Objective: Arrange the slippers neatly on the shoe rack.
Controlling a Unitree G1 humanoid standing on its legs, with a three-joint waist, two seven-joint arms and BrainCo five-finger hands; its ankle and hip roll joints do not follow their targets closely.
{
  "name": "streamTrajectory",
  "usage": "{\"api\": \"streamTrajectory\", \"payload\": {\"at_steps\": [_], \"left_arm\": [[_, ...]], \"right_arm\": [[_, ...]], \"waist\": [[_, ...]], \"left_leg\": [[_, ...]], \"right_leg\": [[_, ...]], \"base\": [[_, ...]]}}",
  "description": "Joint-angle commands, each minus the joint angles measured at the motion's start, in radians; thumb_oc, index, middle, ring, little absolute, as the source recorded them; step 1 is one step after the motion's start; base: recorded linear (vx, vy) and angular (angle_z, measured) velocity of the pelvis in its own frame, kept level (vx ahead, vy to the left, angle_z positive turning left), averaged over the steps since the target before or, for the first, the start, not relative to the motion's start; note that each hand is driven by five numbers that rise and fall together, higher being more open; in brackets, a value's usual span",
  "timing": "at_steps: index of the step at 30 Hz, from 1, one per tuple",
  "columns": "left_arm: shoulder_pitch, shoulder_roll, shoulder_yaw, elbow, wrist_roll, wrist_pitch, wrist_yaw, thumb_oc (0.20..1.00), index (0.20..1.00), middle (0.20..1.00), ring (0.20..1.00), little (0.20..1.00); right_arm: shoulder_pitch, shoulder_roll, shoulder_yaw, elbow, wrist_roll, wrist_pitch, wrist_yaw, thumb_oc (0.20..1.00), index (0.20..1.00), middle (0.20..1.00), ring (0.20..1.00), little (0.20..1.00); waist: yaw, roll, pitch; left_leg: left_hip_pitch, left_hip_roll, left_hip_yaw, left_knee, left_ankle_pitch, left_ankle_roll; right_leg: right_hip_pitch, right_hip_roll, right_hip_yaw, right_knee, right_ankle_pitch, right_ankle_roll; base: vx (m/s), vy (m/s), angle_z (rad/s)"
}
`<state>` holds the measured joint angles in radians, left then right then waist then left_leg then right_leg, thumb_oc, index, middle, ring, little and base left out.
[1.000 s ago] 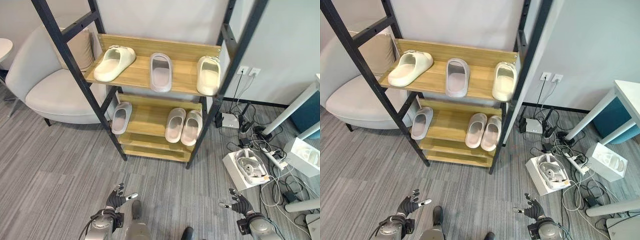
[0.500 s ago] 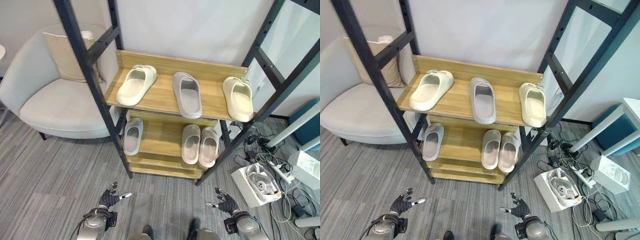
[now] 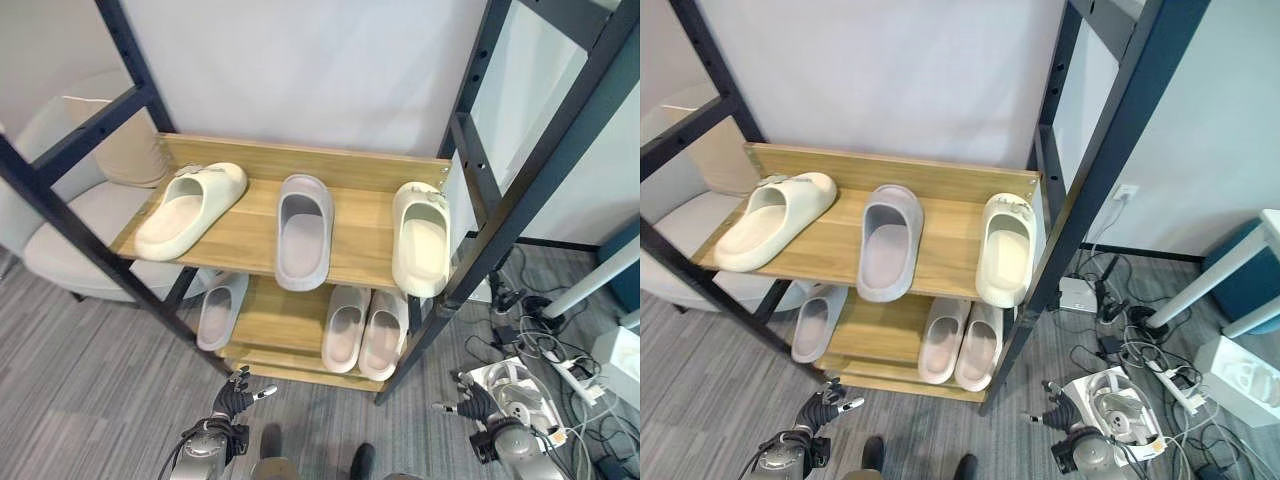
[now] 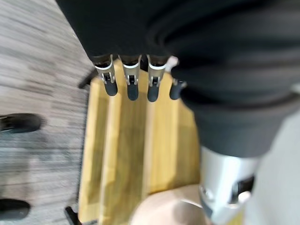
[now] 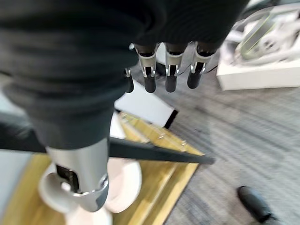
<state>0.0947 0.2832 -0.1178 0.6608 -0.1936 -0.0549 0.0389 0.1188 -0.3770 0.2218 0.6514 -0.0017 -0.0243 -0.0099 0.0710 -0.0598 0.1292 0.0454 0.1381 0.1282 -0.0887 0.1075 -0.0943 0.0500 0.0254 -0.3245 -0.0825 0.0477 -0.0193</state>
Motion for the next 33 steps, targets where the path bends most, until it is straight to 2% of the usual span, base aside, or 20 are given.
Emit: {"api": "streamTrajectory", "payload": {"at_steps": [1,14,16,20,24,25,26,28,29,33], "left_arm": [[-0.013,0.046,-0.004,-0.03,0.014,-0.041,-0.003,1.0,1.0,1.0,1.0,1.0],[-0.016,0.047,-0.01,-0.025,0.042,-0.04,-0.009,1.0,1.0,1.0,1.0,1.0],[-0.037,0.043,-0.025,-0.018,0.05,-0.042,-0.008,1.0,1.0,1.0,1.0,1.0],[-0.062,0.048,-0.031,-0.01,0.061,-0.043,-0.005,1.0,1.0,1.0,1.0,1.0],[-0.101,0.062,-0.016,0.017,0.076,-0.049,0.019,1.0,1.0,1.0,1.0,1.0],[-0.101,0.062,-0.016,0.017,0.076,-0.049,0.019,1.0,1.0,1.0,1.0,1.0],[-0.11,0.075,0.001,0.02,0.081,-0.052,0.037,1.0,1.0,1.0,1.0,1.0],[-0.103,0.083,0.027,0.017,0.089,-0.061,0.053,1.0,1.0,1.0,1.0,1.0],[-0.102,0.082,0.027,0.016,0.089,-0.061,0.053,1.0,1.0,1.0,1.0,1.0],[-0.074,0.083,0.043,-0.009,0.083,-0.072,0.056,1.0,1.0,1.0,1.0,1.0]], "right_arm": [[-0.033,0.012,0.012,-0.054,-0.028,-0.032,0.008,1.0,1.0,1.0,1.0,1.0],[-0.023,0.043,0.044,-0.062,-0.059,-0.026,0.033,1.0,1.0,1.0,1.0,1.0],[-0.034,0.062,0.092,-0.085,-0.083,-0.023,0.046,1.0,1.0,1.0,1.0,1.0],[-0.059,0.072,0.155,-0.143,-0.108,-0.029,0.071,1.0,1.0,1.0,1.0,1.0],[-0.085,0.044,0.256,-0.375,-0.173,-0.054,0.118,1.0,1.0,1.0,1.0,1.0],[-0.085,0.044,0.256,-0.375,-0.173,-0.054,0.118,1.0,1.0,1.0,1.0,1.0],[-0.087,-0.005,0.273,-0.563,-0.194,-0.084,0.145,1.0,1.0,1.0,1.0,1.0],[-0.087,-0.088,0.248,-0.781,-0.208,-0.122,0.168,1.0,1.0,1.0,1.0,1.0],[-0.084,-0.09,0.246,-0.785,-0.207,-0.119,0.169,1.0,1.0,1.0,1.0,1.0],[-0.122,-0.18,0.155,-1.015,-0.214,-0.165,0.149,1.0,1.0,1.0,1.0,1.0]], "waist": [[0.042,-0.016,-0.014],[0.042,-0.015,-0.015],[0.043,-0.023,0.004],[0.048,-0.029,0.017],[0.049,-0.038,0.028],[0.049,-0.038,0.028],[0.043,-0.047,0.029],[0.037,-0.053,0.022],[0.037,-0.051,0.022],[0.024,-0.049,0.0]], "left_leg": [[0.002,-0.036,0.014,0.001,-0.048,0.018],[0.002,-0.091,0.014,0.001,-0.079,0.053],[-0.014,-0.118,0.016,0.001,-0.086,0.071],[-0.027,-0.128,0.02,0.001,-0.087,0.077],[-0.037,-0.129,0.03,0.001,-0.086,0.08],[-0.037,-0.129,0.03,0.001,-0.086,0.08],[-0.036,-0.126,0.039,0.001,-0.089,0.079],[-0.026,-0.12,0.049,0.001,-0.092,0.078],[-0.026,-0.12,0.049,0.001,-0.092,0.077],[-0.011,-0.108,0.06,0.001,-0.097,0.073]], "right_leg": [[0.03,-0.189,0.009,0.027,0.037,0.157],[0.016,-0.24,0.008,0.031,0.074,0.195],[-0.009,-0.271,0.01,0.043,0.104,0.211],[-0.028,-0.283,0.015,0.046,0.123,0.218],[-0.048,-0.287,0.024,0.063,0.13,0.221],[-0.048,-0.287,0.024,0.063,0.13,0.221],[-0.051,-0.287,0.03,0.069,0.135,0.221],[-0.045,-0.285,0.029,0.061,0.135,0.223],[-0.044,-0.285,0.028,0.061,0.136,0.223],[-0.032,-0.279,0.025,0.043,0.129,0.222]], "base": [[0.05,0.151,0.05],[0.0,0.098,0.03],[-0.08,0.202,0.02],[-0.05,0.089,0.02],[-0.05,0.027,-0.02],[-0.03,-0.011,-0.09],[-0.01,-0.026,-0.16],[0.01,-0.045,-0.12],[0.03,-0.049,-0.07],[0.04,-0.04,-0.06]]}}
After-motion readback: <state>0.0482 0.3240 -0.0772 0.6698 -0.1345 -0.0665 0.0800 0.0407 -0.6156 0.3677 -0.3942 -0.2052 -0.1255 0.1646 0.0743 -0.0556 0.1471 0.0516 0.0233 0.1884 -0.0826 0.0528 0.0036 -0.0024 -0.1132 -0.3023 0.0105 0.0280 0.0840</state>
